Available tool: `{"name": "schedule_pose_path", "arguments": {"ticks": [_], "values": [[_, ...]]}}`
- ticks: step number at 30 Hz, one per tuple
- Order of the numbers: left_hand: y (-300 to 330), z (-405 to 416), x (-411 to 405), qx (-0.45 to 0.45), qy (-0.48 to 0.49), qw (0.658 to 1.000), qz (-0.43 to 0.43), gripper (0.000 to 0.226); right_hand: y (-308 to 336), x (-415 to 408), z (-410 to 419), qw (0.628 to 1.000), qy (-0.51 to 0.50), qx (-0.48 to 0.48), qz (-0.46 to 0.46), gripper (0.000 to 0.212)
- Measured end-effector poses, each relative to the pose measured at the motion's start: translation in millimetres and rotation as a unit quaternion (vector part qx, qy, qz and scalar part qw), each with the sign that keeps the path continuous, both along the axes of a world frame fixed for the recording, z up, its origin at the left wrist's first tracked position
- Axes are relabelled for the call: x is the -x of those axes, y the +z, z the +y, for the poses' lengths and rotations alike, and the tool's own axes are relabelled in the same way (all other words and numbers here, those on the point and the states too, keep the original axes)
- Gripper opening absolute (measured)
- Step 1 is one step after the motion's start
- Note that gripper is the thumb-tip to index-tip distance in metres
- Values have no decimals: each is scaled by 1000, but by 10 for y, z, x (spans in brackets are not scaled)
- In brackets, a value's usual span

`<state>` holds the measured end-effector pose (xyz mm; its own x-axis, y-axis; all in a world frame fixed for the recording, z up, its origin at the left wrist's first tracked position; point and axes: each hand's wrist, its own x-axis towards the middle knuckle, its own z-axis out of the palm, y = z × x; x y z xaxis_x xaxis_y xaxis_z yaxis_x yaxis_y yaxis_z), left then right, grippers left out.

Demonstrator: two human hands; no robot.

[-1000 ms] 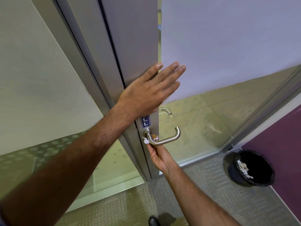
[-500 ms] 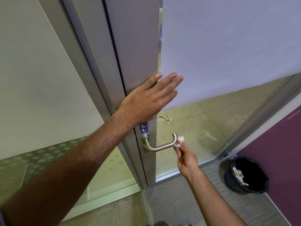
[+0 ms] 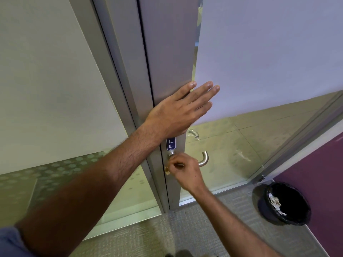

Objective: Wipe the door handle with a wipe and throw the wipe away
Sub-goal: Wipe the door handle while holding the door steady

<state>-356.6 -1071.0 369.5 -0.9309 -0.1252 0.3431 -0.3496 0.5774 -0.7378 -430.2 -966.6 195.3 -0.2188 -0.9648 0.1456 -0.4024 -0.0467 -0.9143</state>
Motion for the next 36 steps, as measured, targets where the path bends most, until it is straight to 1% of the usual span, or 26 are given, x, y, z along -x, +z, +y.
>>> {"name": "schedule_pose_path", "arguments": {"ticks": [1,2,3,4,5,6,7,9,11,13,16,19,21,24,27,29,32,34,36], "values": [[-1,-6,2,-2,-3,1000,0,48,-72,-108,82,992,-47,-34,-115,20],[3,-7,6,-3,-6,1000,1,49,-148,-217,176,959,-101,-79,-252,22],[7,-10,4,-2,-8,1000,2,48,-211,-332,261,902,-146,-128,-385,24],[8,-12,1,-2,-9,1000,4,47,-264,-438,326,833,-172,-173,-497,26],[4,-16,-1,-4,-11,1000,7,46,-306,-515,368,772,-187,-205,-572,29],[-2,-22,0,-4,-14,1000,8,45,-328,-559,374,729,-197,-221,-617,31],[-9,-25,-3,-4,-13,1000,7,45,-332,-578,342,700,-203,-225,-646,31],[-8,-24,-2,0,-10,1000,3,46,-306,-584,210,661,-214,-207,-689,31],[3,-24,-3,-2,-7,1000,0,46,-266,-601,53,636,-218,-185,-717,31],[15,-12,-8,1,-1,1000,-5,49,-236,-629,-82,619,-210,-172,-737,28],[21,-2,-6,0,4,1000,-8,56,-246,-644,-186,588,-213,-153,-766,13],[3,-6,4,-1,3,1000,-5,47,-281,-648,-209,572,-240,-134,-773,7],[-2,-15,5,-4,0,1000,-3,47,-305,-661,-244,569,-257,-131,-770,5],[3,-13,7,-4,-2,1000,-1,47,-352,-698,-304,582,-287,-128,-750,11],[6,-11,6,-11,1,1000,-5,49,-445,-686,-312,591,-331,-152,-720,11],[11,0,6,-15,3,1000,-9,51,-505,-599,-304,596,-351,-167,-702,19],[29,10,6,-18,11,1000,-17,58,-536,-437,-335,625,-359,-155,-675,32],[30,9,0,-21,15,999,-24,58,-539,-404,-319,635,-355,-149,-670,31],[24,6,-3,-21,14,999,-25,58,-541,-444,-281,634,-344,-141,-678,22]]}}
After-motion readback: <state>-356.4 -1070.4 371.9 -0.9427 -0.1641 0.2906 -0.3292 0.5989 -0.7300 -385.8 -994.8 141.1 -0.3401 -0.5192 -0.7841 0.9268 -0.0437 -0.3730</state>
